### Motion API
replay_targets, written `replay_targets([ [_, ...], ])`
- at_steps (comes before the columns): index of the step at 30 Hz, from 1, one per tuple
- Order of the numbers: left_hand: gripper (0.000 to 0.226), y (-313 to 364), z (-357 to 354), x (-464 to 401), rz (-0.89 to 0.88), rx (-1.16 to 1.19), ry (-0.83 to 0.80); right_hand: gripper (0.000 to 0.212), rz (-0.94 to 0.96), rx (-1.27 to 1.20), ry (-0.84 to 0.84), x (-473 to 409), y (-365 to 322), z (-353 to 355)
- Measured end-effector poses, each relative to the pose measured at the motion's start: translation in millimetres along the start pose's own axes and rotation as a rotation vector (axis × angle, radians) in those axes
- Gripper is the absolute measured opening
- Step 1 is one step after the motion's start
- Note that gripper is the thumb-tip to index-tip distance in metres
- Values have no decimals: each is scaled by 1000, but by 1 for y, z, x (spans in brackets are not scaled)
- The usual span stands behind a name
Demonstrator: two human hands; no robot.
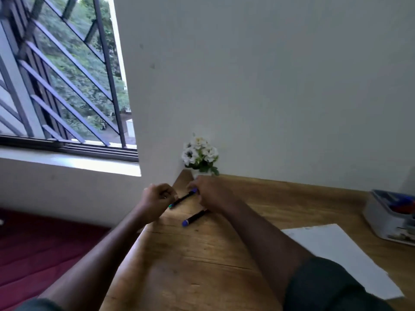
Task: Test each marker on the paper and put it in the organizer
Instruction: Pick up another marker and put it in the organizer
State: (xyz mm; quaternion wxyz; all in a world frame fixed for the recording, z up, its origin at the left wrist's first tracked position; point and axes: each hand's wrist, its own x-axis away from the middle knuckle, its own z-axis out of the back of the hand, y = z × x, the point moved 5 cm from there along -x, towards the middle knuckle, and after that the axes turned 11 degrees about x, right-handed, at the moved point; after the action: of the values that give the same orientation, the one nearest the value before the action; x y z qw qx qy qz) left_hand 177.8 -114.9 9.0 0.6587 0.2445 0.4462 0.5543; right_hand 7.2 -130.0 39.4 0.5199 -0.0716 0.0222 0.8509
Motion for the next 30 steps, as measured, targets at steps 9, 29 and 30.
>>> replay_targets([
  [9, 18, -20, 3, -11, 56, 137, 28, 28, -89, 23, -121, -35, -12, -23],
  [29, 9, 42, -102, -5, -1, 60, -197, 35, -187, -171, 142, 84, 75, -1],
  [30, 10, 43, -102, -3, -10, 57, -187, 48, -197, -157, 131, 96, 72, 8],
])
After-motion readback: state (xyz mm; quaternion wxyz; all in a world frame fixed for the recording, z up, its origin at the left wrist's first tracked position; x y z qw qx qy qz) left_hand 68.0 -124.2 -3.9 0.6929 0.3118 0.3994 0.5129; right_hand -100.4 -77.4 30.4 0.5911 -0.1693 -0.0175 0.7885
